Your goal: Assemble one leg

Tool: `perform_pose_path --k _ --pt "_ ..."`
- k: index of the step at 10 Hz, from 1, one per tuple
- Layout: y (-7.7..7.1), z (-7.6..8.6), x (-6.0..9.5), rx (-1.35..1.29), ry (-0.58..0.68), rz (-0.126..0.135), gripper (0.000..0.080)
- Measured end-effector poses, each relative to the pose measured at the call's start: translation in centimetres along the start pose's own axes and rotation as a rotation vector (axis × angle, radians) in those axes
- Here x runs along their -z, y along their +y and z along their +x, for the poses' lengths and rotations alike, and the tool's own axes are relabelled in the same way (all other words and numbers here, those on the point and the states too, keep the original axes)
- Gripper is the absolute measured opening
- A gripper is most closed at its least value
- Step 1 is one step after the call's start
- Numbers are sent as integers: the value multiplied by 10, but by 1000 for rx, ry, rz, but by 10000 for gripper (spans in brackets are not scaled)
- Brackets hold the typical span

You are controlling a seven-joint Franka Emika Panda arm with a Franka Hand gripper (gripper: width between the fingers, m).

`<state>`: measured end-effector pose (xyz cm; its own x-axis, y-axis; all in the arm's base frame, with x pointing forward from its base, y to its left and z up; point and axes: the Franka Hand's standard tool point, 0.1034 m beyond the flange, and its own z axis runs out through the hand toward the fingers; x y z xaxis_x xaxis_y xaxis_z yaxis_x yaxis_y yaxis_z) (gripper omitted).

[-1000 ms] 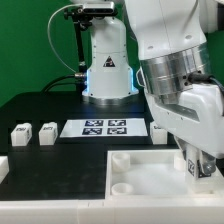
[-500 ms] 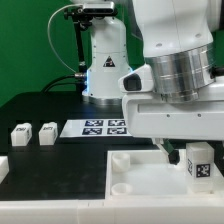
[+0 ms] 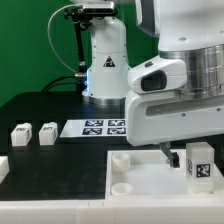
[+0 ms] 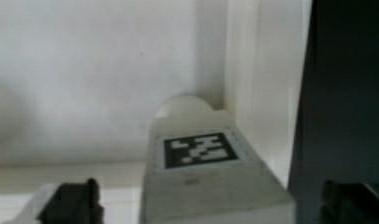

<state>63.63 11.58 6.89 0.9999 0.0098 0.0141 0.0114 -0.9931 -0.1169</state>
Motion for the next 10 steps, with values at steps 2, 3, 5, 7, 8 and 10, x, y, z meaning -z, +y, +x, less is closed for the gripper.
perform_pose_path --k 2,3,5,7,8,10 --pt "-3 0 0 -175 -2 11 293" --pt "-2 0 0 -264 -2 11 293" --pt "-2 1 0 -586 6 24 295" --pt "-1 3 -2 -994 22 54 295" --pt "-1 2 -2 -1162 11 68 295" --pt "-5 3 -2 -1505 -16 100 295"
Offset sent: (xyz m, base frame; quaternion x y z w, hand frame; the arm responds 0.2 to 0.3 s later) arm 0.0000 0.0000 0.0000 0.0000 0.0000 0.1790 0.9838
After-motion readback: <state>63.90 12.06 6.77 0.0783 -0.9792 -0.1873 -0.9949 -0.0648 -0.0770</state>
